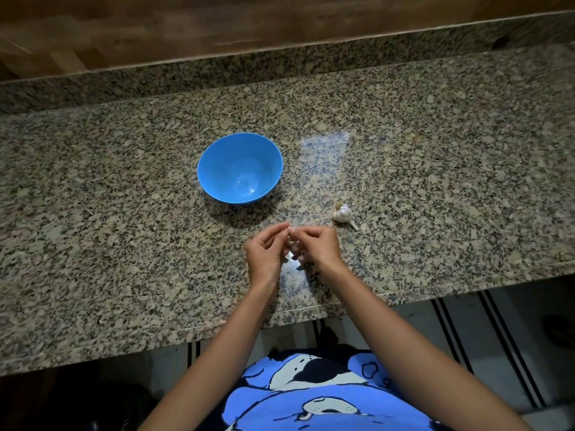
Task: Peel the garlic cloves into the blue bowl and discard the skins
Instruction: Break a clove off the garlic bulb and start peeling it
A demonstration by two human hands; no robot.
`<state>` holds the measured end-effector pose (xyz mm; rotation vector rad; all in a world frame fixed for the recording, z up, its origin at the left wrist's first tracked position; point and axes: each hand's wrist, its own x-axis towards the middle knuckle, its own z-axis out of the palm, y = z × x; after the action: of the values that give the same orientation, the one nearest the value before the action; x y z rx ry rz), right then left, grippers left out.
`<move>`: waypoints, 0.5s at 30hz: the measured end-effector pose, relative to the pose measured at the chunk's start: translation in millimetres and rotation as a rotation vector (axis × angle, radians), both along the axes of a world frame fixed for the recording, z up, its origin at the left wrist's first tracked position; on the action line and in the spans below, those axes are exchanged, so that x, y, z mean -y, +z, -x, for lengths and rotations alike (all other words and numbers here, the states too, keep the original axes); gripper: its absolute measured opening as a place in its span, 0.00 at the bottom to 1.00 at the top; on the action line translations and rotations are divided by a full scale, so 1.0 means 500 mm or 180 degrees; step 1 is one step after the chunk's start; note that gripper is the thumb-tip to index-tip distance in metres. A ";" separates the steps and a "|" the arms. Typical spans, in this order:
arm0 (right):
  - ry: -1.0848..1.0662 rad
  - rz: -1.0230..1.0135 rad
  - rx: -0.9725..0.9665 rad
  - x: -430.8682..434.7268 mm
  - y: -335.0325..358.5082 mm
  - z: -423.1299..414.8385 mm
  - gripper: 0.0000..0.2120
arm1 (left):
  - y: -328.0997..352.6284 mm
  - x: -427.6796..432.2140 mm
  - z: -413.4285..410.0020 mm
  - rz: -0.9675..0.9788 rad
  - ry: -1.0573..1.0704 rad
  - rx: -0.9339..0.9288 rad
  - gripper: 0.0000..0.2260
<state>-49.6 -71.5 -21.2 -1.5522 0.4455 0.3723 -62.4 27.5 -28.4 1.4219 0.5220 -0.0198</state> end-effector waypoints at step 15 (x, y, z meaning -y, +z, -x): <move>-0.0008 -0.0812 -0.0316 0.020 0.012 -0.005 0.09 | -0.001 -0.032 -0.010 -0.1130 -0.0563 0.0487 0.08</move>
<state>-46.9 -81.7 -15.2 -1.2894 0.4582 0.4866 -57.3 43.3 -28.9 1.7976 0.2795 0.0419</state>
